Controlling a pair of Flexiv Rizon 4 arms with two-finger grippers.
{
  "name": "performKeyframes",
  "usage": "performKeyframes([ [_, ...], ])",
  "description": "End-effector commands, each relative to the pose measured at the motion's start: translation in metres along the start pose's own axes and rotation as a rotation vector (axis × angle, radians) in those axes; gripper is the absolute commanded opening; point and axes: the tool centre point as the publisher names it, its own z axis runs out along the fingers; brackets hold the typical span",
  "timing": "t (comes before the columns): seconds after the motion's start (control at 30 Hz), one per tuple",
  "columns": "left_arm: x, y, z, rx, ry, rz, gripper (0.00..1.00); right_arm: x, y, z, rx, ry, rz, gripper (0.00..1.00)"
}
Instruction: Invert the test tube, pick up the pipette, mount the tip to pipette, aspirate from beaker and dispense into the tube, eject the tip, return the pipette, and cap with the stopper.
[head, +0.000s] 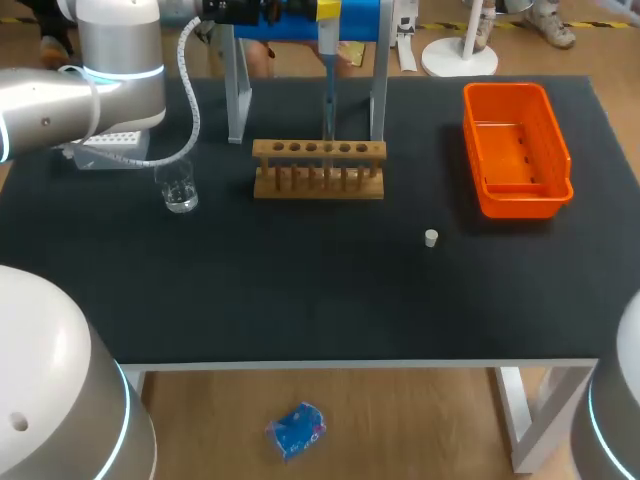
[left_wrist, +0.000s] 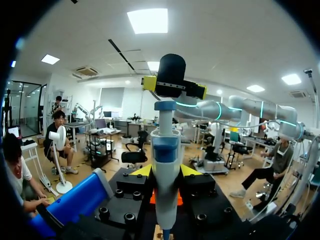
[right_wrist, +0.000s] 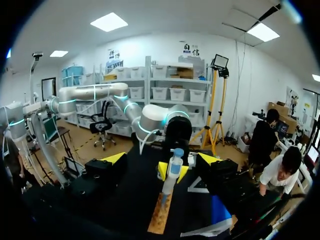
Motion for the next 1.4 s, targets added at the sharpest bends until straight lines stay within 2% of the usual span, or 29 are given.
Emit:
performKeyframes([
  [0.03, 0.000, -0.001, 0.000, -0.003, 0.002, -0.001, 0.00, 0.024, -0.011, -0.017, 0.093, -0.037, 0.002, 1.00],
  [0.33, 0.000, -0.001, 0.000, -0.003, 0.002, -0.001, 0.00, 0.045, -0.059, -0.028, 0.231, -0.059, 0.012, 1.00],
  [0.7, 0.000, -0.001, 0.000, -0.003, 0.002, -0.001, 0.00, 0.059, -0.134, -0.009, 0.377, -0.090, 0.033, 1.00],
  [1.2, 0.000, -0.001, 0.000, -0.003, 0.002, -0.001, 0.00, 0.059, -0.134, -0.009, 0.377, -0.090, 0.033, 1.00],
  [1.4, 0.000, -0.001, 0.000, -0.003, 0.002, -0.001, 0.00, 0.046, -0.161, 0.021, 0.339, -0.152, 0.037, 1.00],
])
